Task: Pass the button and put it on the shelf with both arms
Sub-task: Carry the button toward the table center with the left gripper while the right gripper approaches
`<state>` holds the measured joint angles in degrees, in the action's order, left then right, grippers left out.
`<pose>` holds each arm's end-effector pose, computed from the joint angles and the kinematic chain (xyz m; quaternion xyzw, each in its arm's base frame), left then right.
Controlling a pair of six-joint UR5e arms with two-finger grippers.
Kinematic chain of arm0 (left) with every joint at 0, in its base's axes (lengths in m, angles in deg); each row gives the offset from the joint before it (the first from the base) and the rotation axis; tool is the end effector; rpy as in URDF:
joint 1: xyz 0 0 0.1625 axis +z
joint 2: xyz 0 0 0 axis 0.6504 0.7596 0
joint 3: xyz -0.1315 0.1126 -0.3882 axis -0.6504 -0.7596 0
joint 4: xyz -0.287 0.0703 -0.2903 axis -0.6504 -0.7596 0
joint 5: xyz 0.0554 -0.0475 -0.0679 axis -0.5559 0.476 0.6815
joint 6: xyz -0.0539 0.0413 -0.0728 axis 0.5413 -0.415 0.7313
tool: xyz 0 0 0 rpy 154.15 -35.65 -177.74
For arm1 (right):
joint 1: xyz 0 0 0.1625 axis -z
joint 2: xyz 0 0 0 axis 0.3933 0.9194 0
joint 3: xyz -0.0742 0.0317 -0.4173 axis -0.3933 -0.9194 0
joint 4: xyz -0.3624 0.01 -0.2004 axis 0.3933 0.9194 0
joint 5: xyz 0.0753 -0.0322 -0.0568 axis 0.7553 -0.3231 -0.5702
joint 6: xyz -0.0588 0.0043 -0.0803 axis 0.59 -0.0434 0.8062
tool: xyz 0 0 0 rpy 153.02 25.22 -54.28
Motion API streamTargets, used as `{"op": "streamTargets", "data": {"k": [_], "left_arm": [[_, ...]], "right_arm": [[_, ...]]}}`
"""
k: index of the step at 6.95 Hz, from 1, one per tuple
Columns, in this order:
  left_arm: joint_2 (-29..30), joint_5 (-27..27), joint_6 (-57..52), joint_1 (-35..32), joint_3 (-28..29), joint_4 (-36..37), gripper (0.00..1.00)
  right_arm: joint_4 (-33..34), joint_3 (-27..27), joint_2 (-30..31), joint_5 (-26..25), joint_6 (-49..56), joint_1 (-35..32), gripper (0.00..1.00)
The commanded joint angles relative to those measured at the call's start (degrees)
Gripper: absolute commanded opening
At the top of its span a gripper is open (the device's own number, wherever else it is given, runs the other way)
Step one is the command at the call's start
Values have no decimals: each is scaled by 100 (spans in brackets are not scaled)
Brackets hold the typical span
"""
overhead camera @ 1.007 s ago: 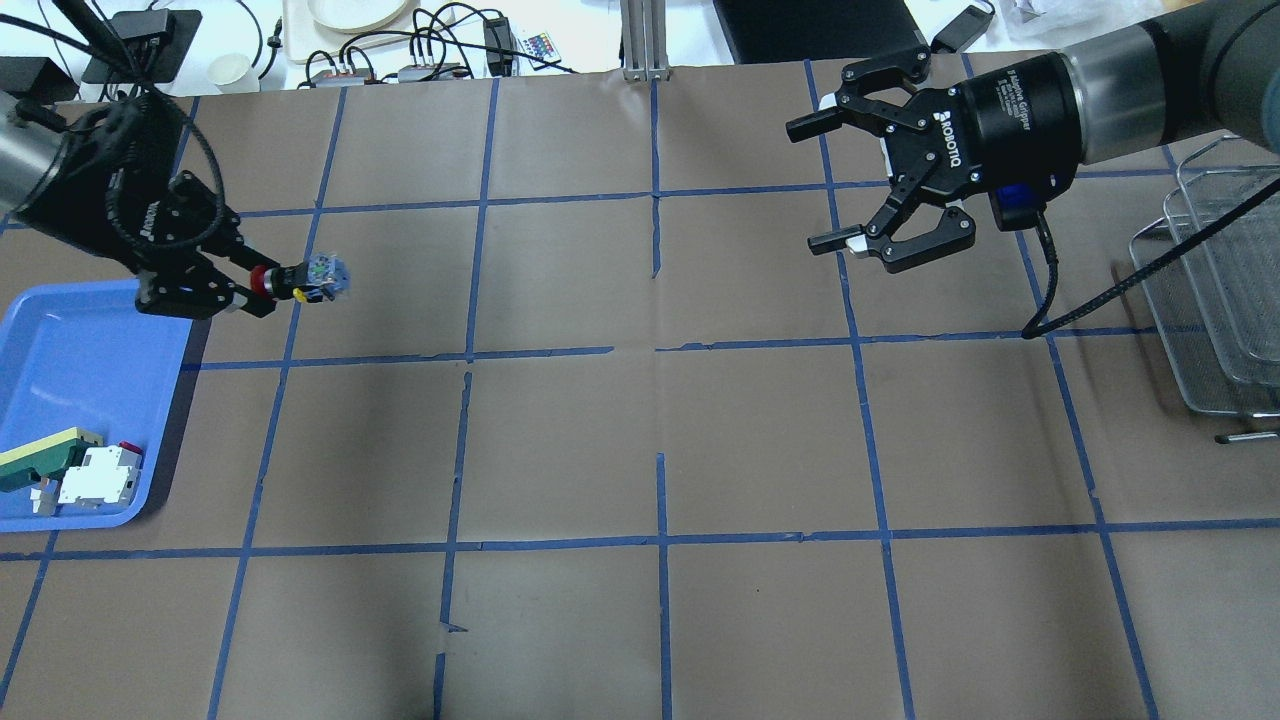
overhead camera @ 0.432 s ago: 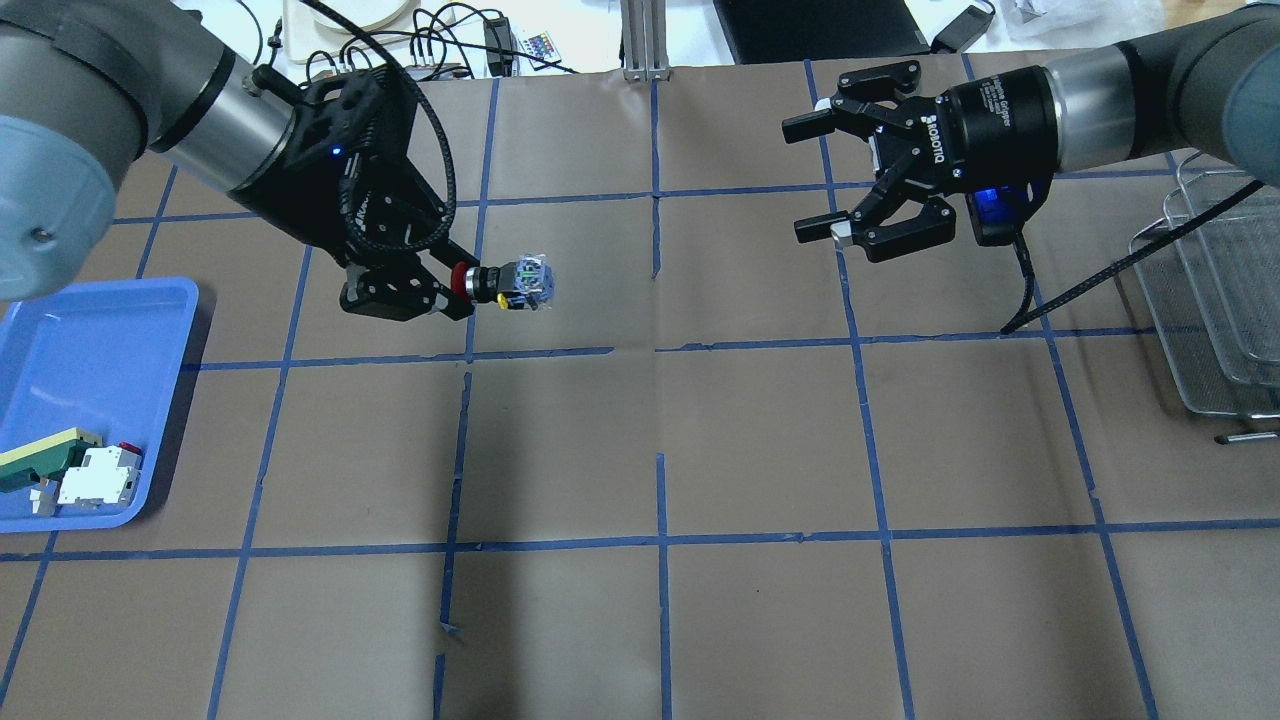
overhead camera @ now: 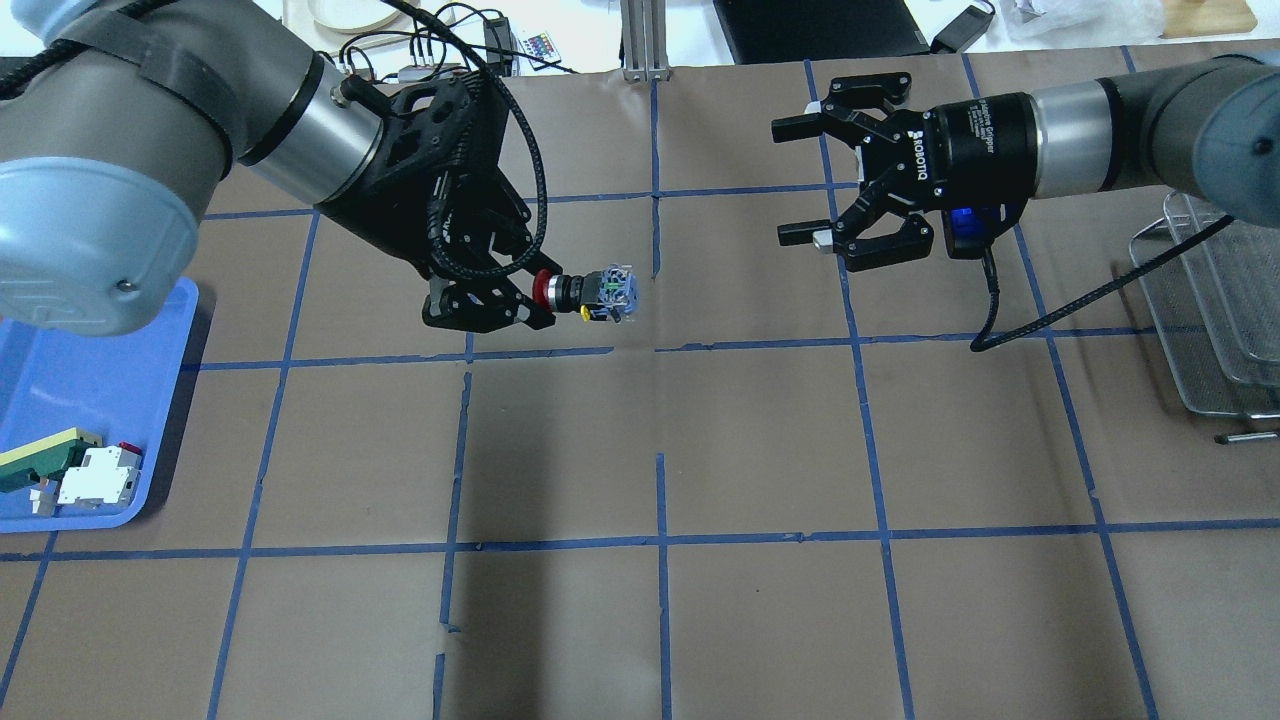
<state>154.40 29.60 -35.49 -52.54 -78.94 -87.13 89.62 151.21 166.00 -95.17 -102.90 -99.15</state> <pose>-0.2111 -0.4624 0.4587 -0.7036 -0.6554 0.1705 0.2153 0.1116 -0.4988 0.3929 0.5336 0.5667 0.4040 0.4805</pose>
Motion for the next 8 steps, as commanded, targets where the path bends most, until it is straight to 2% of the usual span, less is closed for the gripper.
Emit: {"op": "streamTargets", "data": {"k": [1,3,6,7,8], "left_arm": [[165,63,663,-49,-22,545,26],[157,309,1281,-40,-13,689,26],[148,362,1274,-57,-126,802,26],[122,363,1283,-57,-223,890,26],[113,363,1292,-57,-259,961,26]], "right_arm": [[-15,528,391,-1,267,-30,100],[-16,628,587,15,-282,-91,99],[90,566,561,77,-452,-433,99],[386,549,535,95,-705,-599,98],[954,566,508,86,-1282,-653,98]]}}
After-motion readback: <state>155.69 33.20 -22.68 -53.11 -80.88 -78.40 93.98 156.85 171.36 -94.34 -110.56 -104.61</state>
